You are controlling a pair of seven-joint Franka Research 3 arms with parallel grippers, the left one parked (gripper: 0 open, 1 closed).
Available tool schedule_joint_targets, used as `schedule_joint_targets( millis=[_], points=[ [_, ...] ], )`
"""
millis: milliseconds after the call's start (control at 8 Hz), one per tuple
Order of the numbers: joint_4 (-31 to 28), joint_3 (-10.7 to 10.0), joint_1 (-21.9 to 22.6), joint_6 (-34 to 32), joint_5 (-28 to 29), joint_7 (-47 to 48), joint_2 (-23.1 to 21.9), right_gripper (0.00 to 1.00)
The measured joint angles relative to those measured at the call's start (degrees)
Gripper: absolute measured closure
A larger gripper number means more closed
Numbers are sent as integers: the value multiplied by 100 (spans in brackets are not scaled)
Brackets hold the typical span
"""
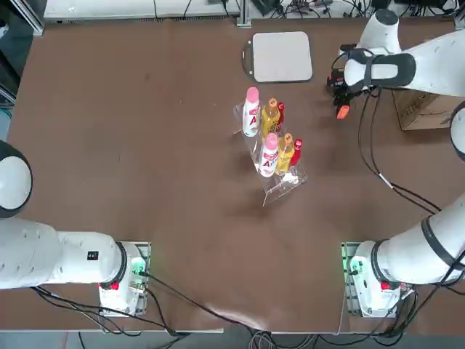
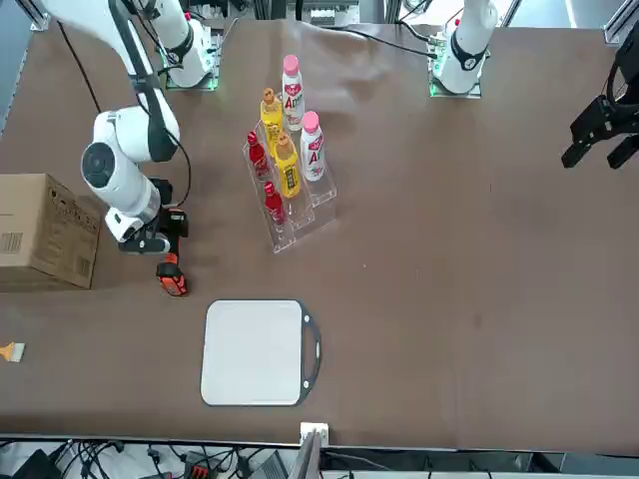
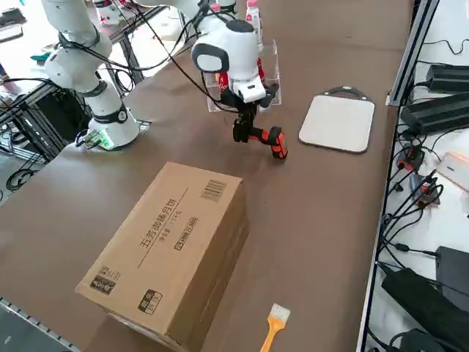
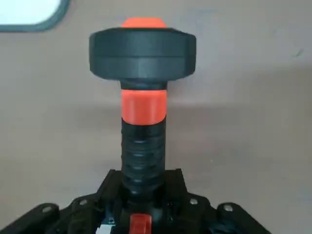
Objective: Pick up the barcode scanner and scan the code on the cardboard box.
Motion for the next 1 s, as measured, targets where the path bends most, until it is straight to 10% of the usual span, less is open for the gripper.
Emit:
schedule_joint_targets(
  millis=[500,875,1000],
  points=[
    [-89,-18,0,126,0,3,100,55],
    [-89,-18,0,126,0,10,87,3],
    [-89,-21,0,124,0,11,71,1]
  ],
)
